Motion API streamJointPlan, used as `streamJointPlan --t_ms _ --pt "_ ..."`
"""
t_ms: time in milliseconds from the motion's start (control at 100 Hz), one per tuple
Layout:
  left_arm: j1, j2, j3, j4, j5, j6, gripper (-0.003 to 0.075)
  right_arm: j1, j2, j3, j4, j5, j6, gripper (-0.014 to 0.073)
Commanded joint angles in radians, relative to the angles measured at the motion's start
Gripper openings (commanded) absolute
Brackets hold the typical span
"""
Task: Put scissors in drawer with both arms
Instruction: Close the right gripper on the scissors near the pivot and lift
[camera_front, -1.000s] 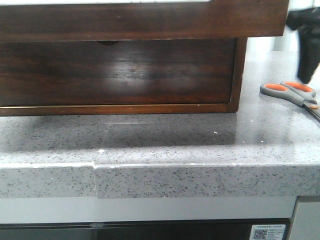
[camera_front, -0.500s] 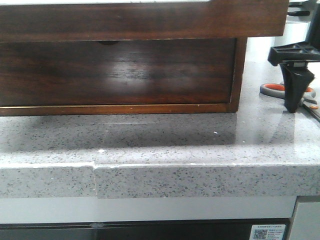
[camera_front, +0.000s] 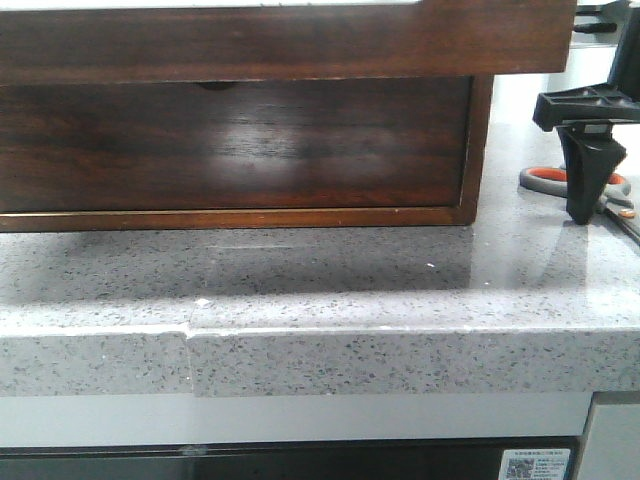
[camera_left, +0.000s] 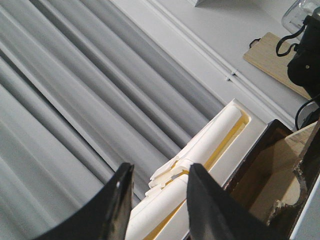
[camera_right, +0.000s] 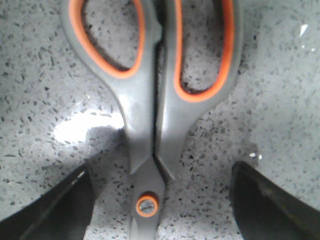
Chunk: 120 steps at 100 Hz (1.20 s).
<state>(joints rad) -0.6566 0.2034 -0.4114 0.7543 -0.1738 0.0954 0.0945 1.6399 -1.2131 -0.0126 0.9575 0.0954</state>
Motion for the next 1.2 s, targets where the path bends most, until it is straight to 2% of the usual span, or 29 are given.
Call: streamJointPlan --t_ms 0,70,260,340,790,1190 --pt "-0.006 0.01 -0.033 -0.024 -0.043 -0.014 0.0241 0.001 -0.013 -0.018 -0.007 0.015 -0.012 0.0486" --pt "-0.006 0.01 -0.033 -0.024 -0.043 -0.014 0.0241 0.001 -0.013 -0.018 -0.007 0.019 -0.012 0.0411" --pt "-0.006 0.01 -0.033 -0.024 -0.043 -0.014 0.0241 0.001 -0.013 -0.018 -0.007 0.015 -0.012 0.0042" --pt "-0.006 0.01 -0.033 -0.024 -0.043 -0.014 0.0241 0.001 -0.013 -0.018 -0.007 0.011 -0.012 -0.0067" --pt "-0.006 0.01 -0.033 -0.024 -0.043 -0.014 0.0241 0.001 -0.051 -0.018 -0.024 0.033 -0.012 -0.0069" --pt "-0.006 0.01 -0.033 -0.024 -0.043 -0.014 0.0241 0.001 -0.392 -0.018 -0.043 -0.112 -0.012 -0.0069"
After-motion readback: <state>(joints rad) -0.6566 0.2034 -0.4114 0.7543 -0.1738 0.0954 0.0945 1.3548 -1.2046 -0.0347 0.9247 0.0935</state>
